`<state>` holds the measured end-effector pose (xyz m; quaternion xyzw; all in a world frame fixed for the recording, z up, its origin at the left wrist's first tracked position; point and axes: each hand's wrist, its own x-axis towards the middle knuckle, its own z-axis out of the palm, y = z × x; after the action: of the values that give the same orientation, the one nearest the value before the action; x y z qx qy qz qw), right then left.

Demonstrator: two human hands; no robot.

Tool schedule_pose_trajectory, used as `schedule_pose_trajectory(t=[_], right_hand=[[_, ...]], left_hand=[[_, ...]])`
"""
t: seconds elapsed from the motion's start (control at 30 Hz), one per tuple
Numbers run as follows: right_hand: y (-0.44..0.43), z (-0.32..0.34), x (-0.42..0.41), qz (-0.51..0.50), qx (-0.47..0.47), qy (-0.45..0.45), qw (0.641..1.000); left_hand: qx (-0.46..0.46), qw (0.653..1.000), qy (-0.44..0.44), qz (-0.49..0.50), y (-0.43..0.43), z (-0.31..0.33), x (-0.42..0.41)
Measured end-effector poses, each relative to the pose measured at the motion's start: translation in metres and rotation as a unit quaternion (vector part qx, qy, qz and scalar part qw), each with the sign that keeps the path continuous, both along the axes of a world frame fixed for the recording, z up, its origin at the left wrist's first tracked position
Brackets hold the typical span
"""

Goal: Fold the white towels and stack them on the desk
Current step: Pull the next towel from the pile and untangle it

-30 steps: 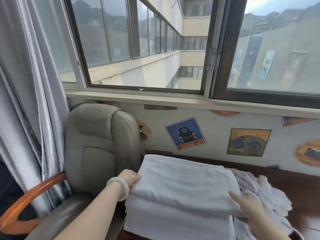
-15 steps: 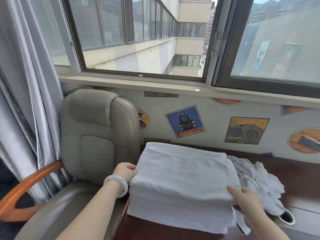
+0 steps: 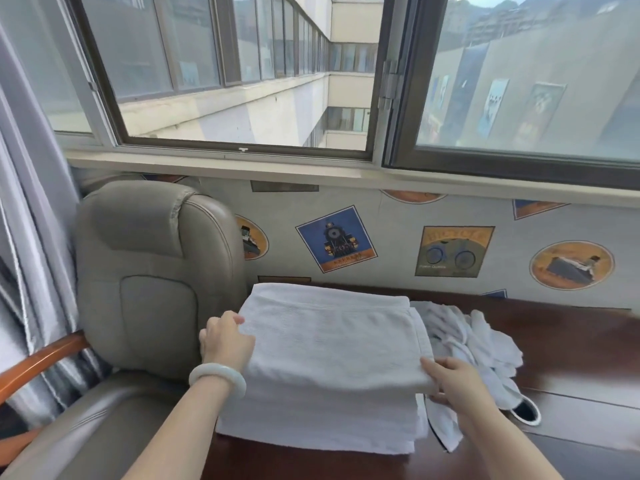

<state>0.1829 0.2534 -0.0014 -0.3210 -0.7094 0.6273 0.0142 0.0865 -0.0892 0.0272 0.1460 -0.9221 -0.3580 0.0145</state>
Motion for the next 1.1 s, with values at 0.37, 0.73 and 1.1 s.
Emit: schedule_pose_trajectory(t=[0.37, 0.73, 1.1], right_hand=[[0.151, -0.022, 0.042, -0.040, -0.075, 0.018, 0.996], [0.306, -0.059, 0.051, -0.012, -0.110, -0.006, 0.994], [0.315, -0.066, 0.038, -0.050, -0.379, -0.030, 0.924]], left_hand=[[0.192, 0.946, 0.026, -0.260, 0.277, -0.013, 0.092], [-0.082, 0.958, -0.041, -0.270, 0.474, -0.104, 0.049], [0.111, 0.908, -0.094, -0.393, 0.508, -0.079, 0.143]])
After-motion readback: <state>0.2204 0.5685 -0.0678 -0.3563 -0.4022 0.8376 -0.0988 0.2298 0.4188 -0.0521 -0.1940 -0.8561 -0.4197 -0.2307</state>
